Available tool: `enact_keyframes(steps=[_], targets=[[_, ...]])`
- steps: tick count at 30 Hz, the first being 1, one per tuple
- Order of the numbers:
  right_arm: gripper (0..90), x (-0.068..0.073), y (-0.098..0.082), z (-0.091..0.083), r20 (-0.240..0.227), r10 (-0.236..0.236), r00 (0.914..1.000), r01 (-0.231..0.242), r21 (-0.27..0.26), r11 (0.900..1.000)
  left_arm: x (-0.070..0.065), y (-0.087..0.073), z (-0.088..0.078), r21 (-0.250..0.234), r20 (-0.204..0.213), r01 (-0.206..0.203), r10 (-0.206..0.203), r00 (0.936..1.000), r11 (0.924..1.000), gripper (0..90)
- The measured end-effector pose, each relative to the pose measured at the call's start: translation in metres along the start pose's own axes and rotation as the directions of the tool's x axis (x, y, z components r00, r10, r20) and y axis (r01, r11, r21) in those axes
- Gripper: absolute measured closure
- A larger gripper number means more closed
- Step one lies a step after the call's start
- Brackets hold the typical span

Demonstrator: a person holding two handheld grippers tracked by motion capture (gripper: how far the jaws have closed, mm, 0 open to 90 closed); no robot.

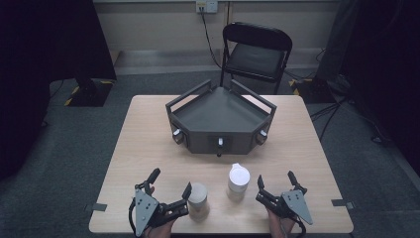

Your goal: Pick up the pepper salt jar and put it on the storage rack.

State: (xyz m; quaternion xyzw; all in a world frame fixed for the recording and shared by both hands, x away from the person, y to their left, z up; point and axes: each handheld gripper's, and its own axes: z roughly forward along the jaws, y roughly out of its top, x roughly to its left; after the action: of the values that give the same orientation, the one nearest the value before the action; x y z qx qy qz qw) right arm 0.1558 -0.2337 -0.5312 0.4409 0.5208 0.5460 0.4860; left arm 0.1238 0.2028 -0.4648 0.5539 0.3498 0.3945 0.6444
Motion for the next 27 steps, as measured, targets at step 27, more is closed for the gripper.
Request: enact_keyframes(steps=[27], targets=[[0.6,0.000,0.000,0.000,0.000,0.000,1.0000,0.000,0.000,1.000,-0.006,-0.019,0.005,0.091,0.175,0.011,-0.027,0.9843,0.9957,9.1]])
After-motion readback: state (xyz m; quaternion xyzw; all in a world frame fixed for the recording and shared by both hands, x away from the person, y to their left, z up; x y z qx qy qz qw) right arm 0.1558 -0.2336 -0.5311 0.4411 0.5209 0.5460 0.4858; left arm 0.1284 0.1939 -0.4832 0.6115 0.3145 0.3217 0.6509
